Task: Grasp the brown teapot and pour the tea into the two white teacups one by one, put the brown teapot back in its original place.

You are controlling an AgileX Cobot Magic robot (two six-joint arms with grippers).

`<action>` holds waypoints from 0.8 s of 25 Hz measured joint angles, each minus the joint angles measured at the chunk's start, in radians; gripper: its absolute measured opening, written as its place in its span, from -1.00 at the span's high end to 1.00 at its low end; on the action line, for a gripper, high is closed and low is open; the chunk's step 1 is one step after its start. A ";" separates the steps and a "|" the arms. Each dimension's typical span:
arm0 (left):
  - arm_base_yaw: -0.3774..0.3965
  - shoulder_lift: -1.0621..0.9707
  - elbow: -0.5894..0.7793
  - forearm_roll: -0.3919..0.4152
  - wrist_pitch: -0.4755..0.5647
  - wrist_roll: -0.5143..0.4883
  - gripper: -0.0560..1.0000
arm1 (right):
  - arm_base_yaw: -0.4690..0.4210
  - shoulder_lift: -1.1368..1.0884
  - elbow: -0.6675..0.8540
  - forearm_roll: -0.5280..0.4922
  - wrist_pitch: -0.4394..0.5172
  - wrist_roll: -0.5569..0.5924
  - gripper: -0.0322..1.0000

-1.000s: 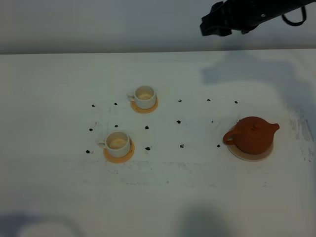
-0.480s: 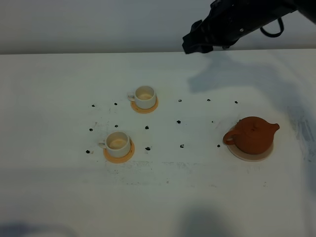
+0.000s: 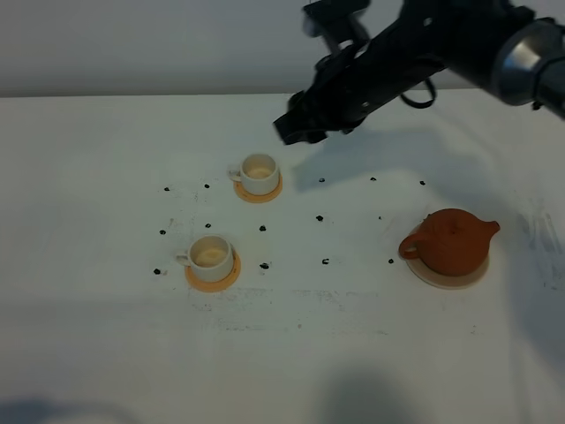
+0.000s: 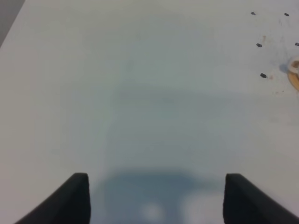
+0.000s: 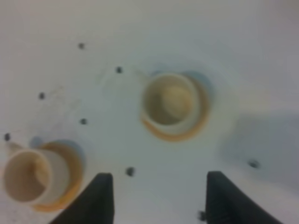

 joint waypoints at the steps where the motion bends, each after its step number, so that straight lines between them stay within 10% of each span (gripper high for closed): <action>1: 0.000 0.000 0.000 0.000 0.000 0.000 -0.19 | 0.024 0.000 0.000 -0.016 -0.001 0.005 0.09; 20: 0.000 0.000 0.000 0.000 -0.001 -0.001 -0.19 | 0.083 0.002 0.000 -0.385 0.042 0.522 0.09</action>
